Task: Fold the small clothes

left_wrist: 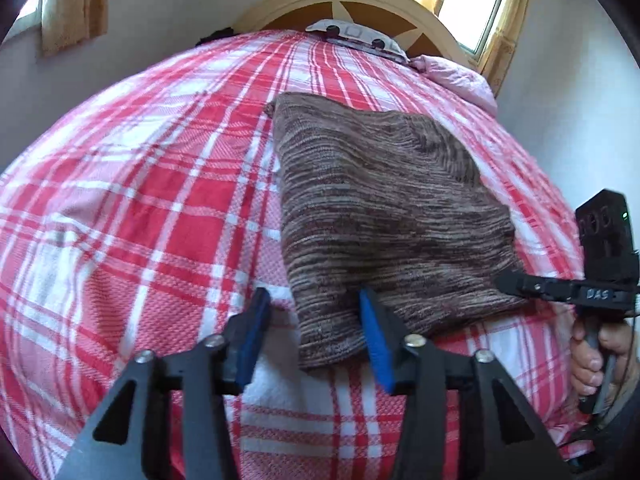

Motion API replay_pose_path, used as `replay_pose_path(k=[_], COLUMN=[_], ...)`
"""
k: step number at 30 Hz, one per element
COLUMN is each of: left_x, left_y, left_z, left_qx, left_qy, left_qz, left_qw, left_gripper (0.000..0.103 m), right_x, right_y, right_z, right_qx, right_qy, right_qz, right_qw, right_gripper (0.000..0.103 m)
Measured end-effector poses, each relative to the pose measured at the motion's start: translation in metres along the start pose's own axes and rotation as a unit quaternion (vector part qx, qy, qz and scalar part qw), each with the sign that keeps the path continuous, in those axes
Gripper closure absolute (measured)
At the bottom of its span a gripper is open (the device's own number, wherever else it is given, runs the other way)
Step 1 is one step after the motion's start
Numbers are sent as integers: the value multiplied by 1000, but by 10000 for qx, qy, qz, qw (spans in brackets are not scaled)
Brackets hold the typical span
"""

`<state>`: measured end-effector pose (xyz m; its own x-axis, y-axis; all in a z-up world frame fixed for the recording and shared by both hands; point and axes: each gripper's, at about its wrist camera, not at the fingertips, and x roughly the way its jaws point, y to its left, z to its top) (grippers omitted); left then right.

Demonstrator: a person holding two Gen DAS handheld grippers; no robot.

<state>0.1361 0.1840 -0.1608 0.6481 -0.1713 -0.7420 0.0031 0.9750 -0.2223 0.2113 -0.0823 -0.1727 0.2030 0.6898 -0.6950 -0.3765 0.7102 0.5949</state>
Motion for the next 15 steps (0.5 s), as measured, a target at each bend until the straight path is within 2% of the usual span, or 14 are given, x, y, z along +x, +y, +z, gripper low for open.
replay_pose_path(k=[5, 8, 11, 13, 15], left_x=[-6, -9, -15, -22, -33], left_y=[-8, -9, -11, -18, -26], left_z=[-6, -11, -14, -16, -18], left_qx=[245, 322, 297, 415, 587], left_qy=[-48, -67, -29, -43, -180], left_qz=[311, 448, 436, 500, 553], left_qw=[9992, 9985, 9986, 9979, 9966], left_gripper=[34, 28, 27, 27, 26], right_x=[-1, -10, -21, -33, -45], right_y=[4, 6, 14, 19, 30], right_z=[0, -8, -17, -27, -36], right_qx=[90, 74, 72, 22, -131], right_qy=[-160, -222, -273, -377, -622], right_qz=[-129, -263, -482, -739, -1068], right_qw=[9997, 9994, 9984, 9965, 9922], right_gripper=[84, 80, 66, 45, 42])
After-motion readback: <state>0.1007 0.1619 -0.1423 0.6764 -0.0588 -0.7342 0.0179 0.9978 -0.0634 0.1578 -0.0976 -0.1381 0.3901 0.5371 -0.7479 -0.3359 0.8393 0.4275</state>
